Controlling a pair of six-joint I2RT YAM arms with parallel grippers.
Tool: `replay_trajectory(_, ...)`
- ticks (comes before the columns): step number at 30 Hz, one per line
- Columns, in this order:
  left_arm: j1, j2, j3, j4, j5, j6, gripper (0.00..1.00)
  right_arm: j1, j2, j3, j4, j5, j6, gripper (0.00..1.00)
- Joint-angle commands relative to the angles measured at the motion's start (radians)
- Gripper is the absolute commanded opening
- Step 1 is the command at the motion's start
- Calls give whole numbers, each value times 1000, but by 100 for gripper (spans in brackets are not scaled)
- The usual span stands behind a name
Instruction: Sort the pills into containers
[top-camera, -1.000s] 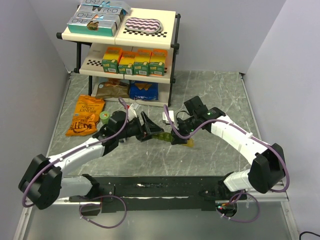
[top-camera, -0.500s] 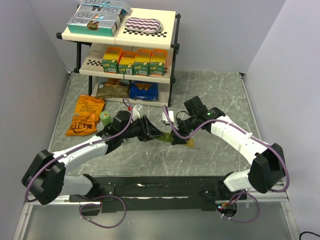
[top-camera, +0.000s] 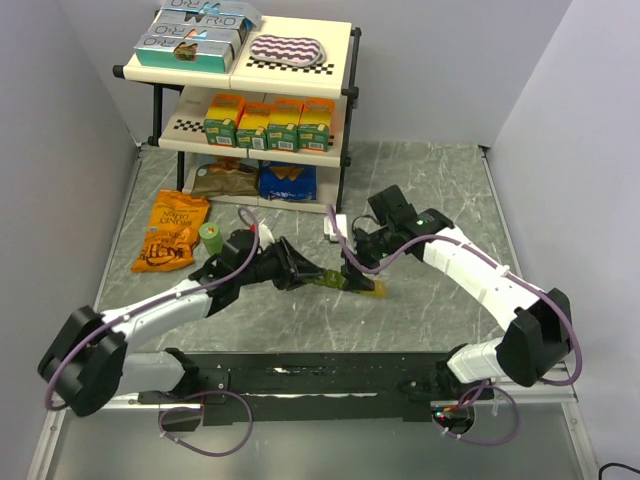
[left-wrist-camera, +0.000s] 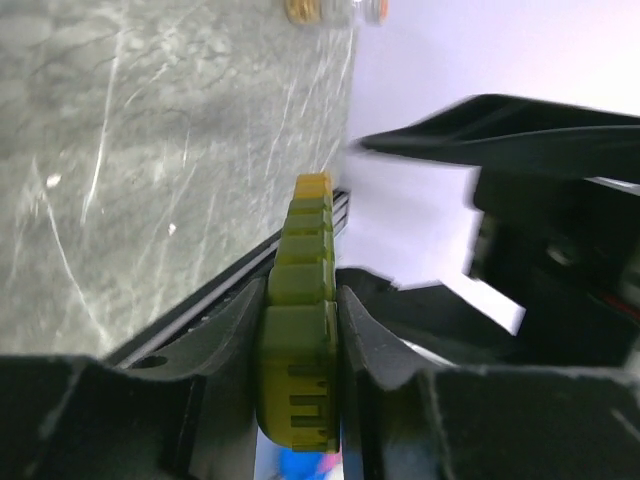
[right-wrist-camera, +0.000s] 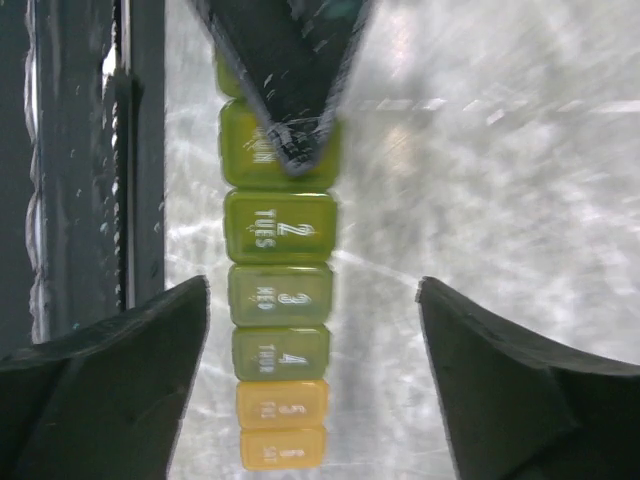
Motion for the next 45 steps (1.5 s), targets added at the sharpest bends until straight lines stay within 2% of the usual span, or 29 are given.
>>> replay_trajectory(1, 0, -125, -16, -71, -129, -209, 1, 5, -77, 154, -35, -15, -6, 98)
replay_trajectory(5, 8, -158, -53, -69, -132, -414, 1, 38, -137, 113, 4, -20, -63, 100)
replay_trajectory(8, 8, -150, -60, -80, -116, -492, 1, 102, -154, 65, 43, 60, -82, 95)
replay_trajectory(11, 8, -144, -66, -77, -112, -538, 1, 130, -154, 59, 67, 121, -72, 85)
replay_trajectory(14, 10, -149, -79, -62, -113, -572, 1, 159, -148, 71, 54, 163, -94, 69)
replay_trajectory(17, 8, -143, -81, -39, -109, -586, 1, 212, -135, 47, 64, 223, -118, 59)
replay_trajectory(25, 8, -144, -121, 32, -113, -625, 1, 280, -102, 12, 122, 322, -123, 48)
replay_trajectory(29, 8, -155, -145, 59, -110, -638, 1, 298, -92, 9, 145, 350, -118, 35)
replay_trajectory(31, 8, -161, -153, 72, -107, -654, 1, 309, -80, 4, 159, 365, -118, 31)
replay_trajectory(45, 8, -215, -239, 151, -124, -735, 1, 368, -46, -18, 197, 451, -138, 31)
